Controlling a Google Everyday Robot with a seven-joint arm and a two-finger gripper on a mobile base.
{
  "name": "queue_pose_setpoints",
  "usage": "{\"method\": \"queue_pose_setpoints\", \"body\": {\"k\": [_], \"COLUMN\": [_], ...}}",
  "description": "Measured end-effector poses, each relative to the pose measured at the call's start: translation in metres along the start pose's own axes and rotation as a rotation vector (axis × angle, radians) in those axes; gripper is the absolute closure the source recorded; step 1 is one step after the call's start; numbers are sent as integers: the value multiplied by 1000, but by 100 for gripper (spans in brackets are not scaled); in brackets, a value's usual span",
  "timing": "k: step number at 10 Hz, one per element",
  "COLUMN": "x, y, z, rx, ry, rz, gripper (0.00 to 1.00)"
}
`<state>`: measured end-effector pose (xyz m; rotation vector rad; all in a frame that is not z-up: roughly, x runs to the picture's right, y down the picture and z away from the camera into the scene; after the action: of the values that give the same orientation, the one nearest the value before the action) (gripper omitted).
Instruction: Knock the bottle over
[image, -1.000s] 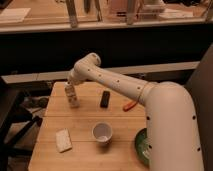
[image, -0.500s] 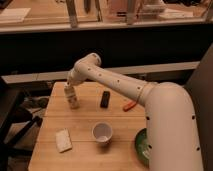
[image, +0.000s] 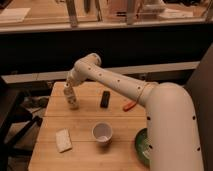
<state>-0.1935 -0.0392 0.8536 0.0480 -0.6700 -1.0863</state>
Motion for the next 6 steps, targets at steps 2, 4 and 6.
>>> {"method": "queue_pose_setpoints", "body": {"k": [2, 4, 6], "x": [-4, -10, -16], "y": [-1, -2, -2], "z": [0, -1, -3], "rx": [3, 5, 6], "ry": [-16, -35, -55], "rz": [-14, -33, -51], "gripper": [100, 100, 100]}}
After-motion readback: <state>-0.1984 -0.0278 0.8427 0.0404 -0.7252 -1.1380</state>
